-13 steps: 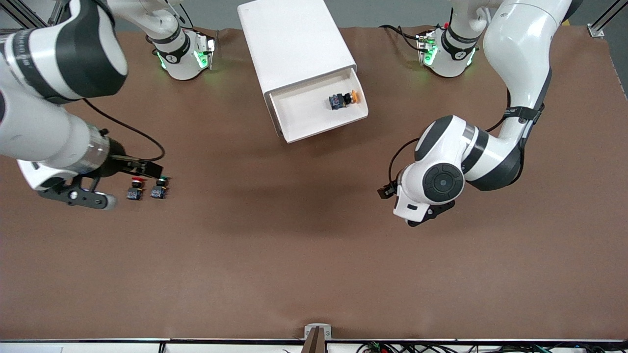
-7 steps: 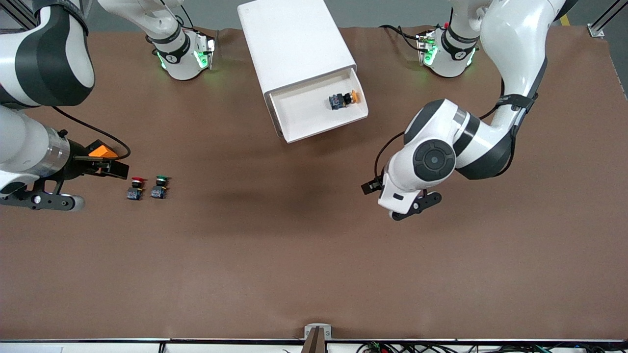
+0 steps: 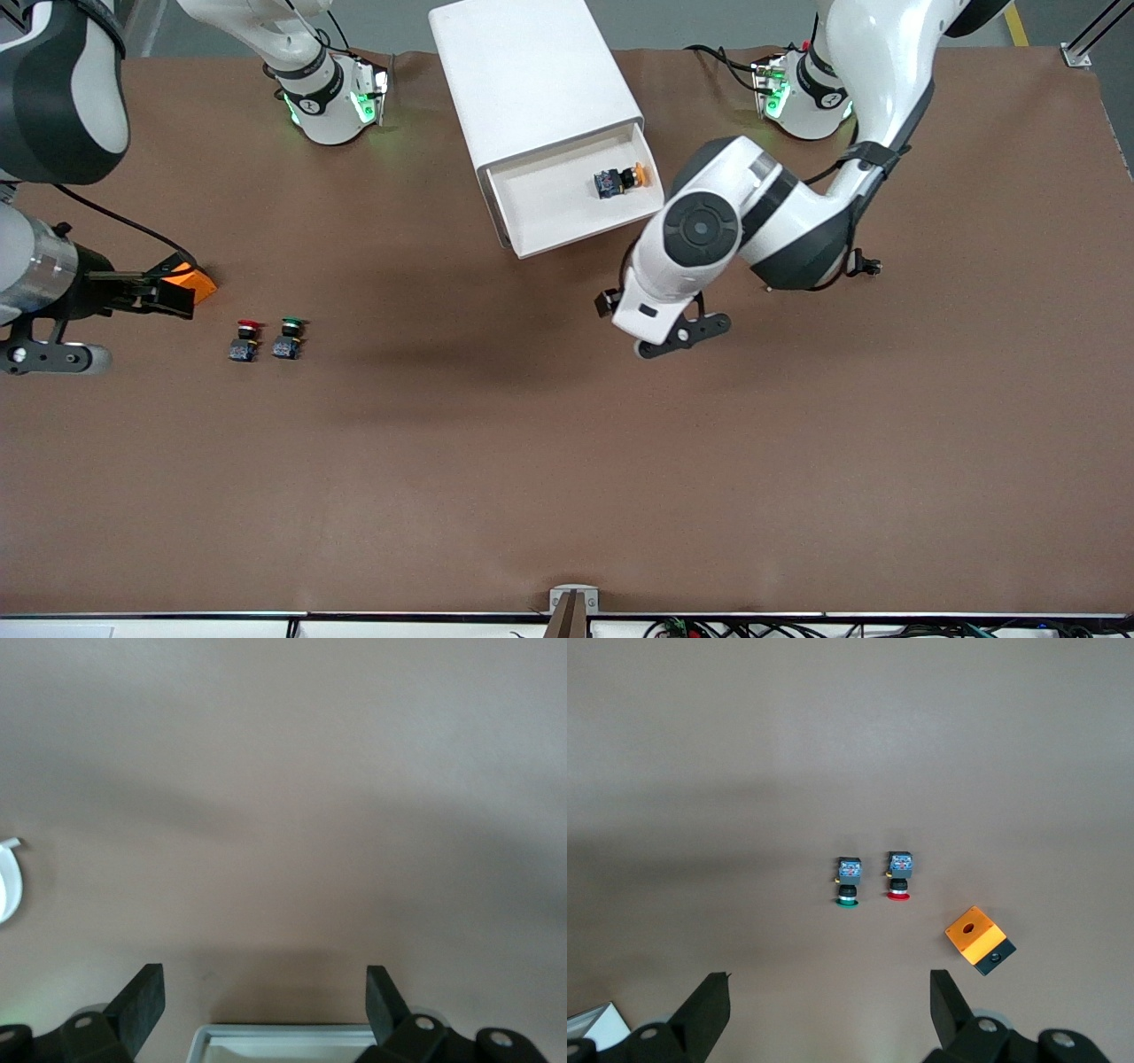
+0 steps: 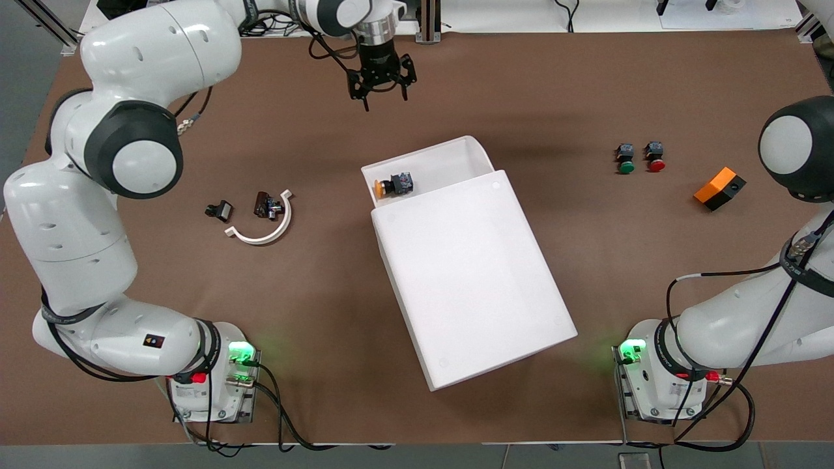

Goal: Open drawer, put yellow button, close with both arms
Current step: 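Move the left gripper to the front of the open drawer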

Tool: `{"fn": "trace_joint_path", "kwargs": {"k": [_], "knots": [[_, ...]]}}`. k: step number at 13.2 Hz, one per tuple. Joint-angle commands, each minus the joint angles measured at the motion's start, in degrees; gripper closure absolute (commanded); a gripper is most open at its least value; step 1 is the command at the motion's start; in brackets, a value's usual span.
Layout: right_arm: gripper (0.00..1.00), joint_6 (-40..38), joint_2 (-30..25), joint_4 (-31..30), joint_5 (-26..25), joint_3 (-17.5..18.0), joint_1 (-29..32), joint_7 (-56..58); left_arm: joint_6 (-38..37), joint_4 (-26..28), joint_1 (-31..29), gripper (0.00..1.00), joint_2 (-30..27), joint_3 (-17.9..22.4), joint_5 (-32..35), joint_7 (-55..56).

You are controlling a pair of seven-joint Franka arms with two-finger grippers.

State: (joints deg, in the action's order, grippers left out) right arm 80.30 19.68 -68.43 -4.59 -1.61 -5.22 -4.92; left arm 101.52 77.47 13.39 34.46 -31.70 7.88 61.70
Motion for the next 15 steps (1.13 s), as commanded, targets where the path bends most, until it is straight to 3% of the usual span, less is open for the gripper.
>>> {"fn": "trace_joint_path", "kwargs": {"k": [1,12,15], "knots": [[0.00,-0.4,-2.6,-1.4,-0.3,0.9,1.9,2.1,1.2,1.8,2.2,0.00,-1.7,-0.2,1.5,2.6],[0.00,-4.9,-3.1,-0.3,-0.2,0.9,3.9,0.5,6.4,5.8,8.8,0.00,-1.0,0.0,2.0,6.2],[0.00,-5.3,-3.1,-1.3,0.5,1.0,7.3,0.9,6.7,6.8,9.9,0.00,-1.0,-0.1,3.8,7.9]]}}
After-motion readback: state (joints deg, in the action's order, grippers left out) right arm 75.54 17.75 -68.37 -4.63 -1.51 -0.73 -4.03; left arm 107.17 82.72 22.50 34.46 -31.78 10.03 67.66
